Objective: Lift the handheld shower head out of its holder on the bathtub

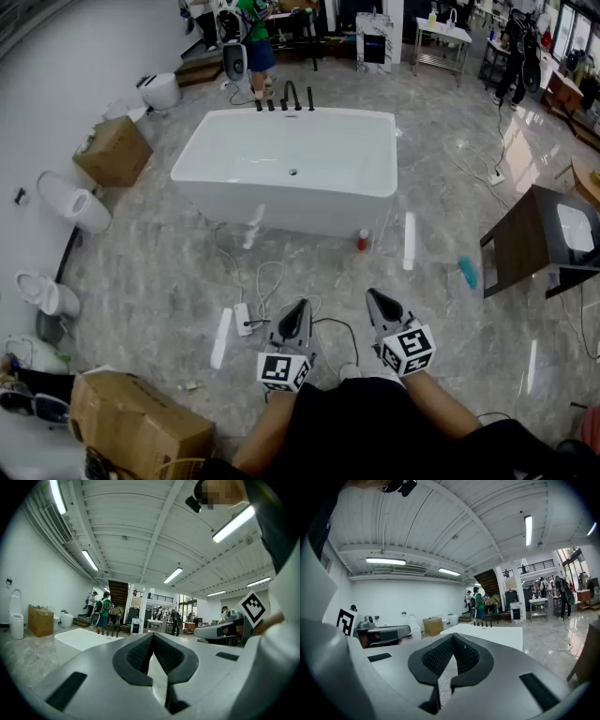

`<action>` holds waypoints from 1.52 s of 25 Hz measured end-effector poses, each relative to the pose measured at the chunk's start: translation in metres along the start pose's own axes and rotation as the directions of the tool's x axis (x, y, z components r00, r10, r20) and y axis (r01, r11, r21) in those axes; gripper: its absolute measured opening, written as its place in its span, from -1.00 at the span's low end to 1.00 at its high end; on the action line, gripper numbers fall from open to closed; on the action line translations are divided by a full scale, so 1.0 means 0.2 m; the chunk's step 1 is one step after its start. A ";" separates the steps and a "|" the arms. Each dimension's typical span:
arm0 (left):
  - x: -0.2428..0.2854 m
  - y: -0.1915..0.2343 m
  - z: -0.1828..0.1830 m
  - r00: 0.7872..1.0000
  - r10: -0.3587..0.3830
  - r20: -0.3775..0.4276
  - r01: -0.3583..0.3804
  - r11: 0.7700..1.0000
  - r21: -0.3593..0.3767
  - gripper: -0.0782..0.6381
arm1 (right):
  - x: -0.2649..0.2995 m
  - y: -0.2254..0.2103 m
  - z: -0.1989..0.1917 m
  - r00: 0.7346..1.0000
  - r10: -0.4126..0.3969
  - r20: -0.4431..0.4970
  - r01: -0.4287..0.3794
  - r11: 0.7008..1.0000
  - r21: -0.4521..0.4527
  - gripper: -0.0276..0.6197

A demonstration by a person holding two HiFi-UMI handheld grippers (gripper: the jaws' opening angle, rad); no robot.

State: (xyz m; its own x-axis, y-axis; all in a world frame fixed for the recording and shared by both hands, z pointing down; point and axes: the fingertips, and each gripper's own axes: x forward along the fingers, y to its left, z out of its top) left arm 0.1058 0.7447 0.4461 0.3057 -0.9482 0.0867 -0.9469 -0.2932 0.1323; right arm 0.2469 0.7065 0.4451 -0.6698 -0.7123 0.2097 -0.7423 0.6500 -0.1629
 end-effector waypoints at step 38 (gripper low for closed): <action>-0.11 0.26 -0.08 0.995 0.102 -0.020 -0.103 0.988 -0.113 -0.07 | 0.08 -0.16 -0.07 0.999 0.045 -0.028 -0.044 0.998 0.034 -0.25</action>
State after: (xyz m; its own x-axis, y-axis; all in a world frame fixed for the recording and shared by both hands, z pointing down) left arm 0.0518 0.7520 0.4662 0.2097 -0.9704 0.1197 -0.9559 -0.1777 0.2337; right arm 0.2601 0.6785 0.4667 -0.7020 -0.6745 0.2288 -0.7121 0.6715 -0.2050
